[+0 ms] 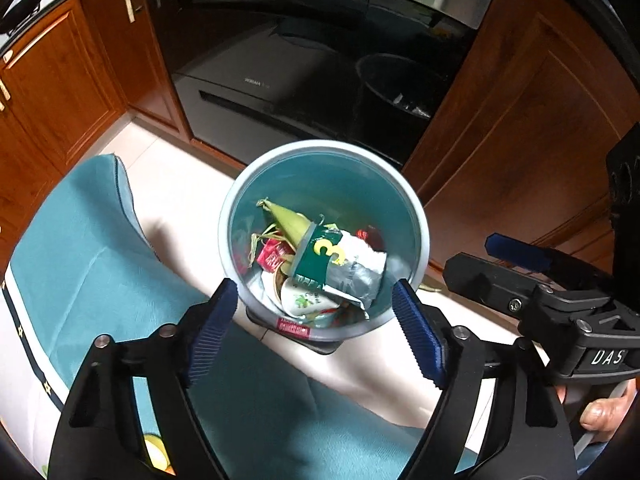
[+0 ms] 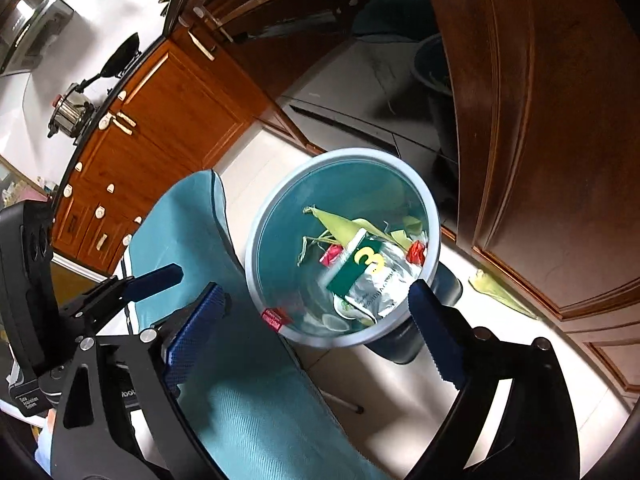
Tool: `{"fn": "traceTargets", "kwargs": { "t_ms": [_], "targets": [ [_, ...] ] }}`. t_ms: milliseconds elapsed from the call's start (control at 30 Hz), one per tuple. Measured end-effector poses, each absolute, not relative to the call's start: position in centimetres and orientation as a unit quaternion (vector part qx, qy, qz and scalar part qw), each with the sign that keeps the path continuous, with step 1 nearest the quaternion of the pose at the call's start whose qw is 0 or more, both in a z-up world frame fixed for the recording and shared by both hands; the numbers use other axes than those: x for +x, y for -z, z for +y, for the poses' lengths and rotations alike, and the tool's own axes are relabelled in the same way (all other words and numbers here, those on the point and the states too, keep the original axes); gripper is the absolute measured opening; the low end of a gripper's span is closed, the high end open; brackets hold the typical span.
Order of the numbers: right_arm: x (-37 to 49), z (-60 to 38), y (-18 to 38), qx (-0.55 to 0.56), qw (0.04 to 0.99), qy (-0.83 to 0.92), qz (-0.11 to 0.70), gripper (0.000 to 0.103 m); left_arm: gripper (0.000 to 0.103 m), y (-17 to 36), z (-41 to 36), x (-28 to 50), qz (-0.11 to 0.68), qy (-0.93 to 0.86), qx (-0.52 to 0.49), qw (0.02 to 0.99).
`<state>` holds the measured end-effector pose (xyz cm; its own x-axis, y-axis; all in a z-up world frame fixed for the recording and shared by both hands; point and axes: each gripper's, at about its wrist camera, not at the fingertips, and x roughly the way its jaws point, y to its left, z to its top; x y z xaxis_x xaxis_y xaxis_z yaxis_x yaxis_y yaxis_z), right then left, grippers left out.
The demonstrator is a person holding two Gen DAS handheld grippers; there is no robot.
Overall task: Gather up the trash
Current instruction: 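Carry the packet and melon rind over the teal bin and open both tools, then move both tools back over the table toward the yellow scoop and orange peel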
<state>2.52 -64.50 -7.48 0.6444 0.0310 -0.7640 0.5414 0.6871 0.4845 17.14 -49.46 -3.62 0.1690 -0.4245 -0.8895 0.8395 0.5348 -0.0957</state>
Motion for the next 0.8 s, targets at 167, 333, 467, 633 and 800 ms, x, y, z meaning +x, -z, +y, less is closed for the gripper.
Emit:
{"fn": "traceTargets", "kwargs": {
  "t_ms": [167, 333, 467, 633, 800],
  "targets": [
    [2.6, -63.5, 7.2, 0.361, 0.829, 0.15, 0.401, 0.089, 0.089, 3.1, -48.3, 16.5, 0.478, 0.429, 0.216, 0.735],
    [2.3, -62.4, 6.4, 0.354, 0.831, 0.148, 0.404, 0.089, 0.094, 2.3, -46.9, 15.8, 0.469, 0.43, 0.213, 0.742],
    [2.0, -61.6, 5.5, 0.348, 0.834, 0.146, 0.403, 0.089, 0.095, 1.4, -46.0, 15.5, 0.464, 0.429, 0.205, 0.747],
    [1.4, -60.3, 4.3, 0.339, 0.838, 0.146, 0.402, 0.09, 0.099, 0.2, -44.5, 14.7, 0.454, 0.424, 0.204, 0.757],
    [0.6, -59.0, 3.1, 0.332, 0.842, 0.146, 0.4, 0.093, 0.099, -1.0, -42.6, 13.9, 0.446, 0.419, 0.2, 0.765]
  ]
}}
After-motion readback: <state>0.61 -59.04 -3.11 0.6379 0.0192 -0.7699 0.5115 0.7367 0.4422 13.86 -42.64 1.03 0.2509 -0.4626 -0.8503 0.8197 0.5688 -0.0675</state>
